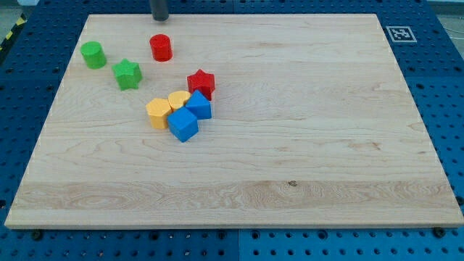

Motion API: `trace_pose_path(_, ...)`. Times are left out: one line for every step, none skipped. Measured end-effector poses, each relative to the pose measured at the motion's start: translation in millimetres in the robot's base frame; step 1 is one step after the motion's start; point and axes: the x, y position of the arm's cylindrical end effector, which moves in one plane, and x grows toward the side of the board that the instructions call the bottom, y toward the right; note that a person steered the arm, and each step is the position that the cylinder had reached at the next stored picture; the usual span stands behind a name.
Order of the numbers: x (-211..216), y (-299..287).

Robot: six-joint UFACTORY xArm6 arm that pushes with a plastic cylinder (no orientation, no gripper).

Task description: Push the red circle towards the red star

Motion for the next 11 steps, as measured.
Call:
trace_pose_path(4, -3)
trace_pose_path(14, -3)
trace_pose_path(27, -3)
trace_pose_path(41, -3)
trace_pose_path(53, -3)
trace_pose_path(65, -3)
trace_pose_path(79, -2)
trace_pose_path(91, 3)
trace_pose_path(99, 13)
trace_pose_path(99, 28)
trace_pose_path(99, 44)
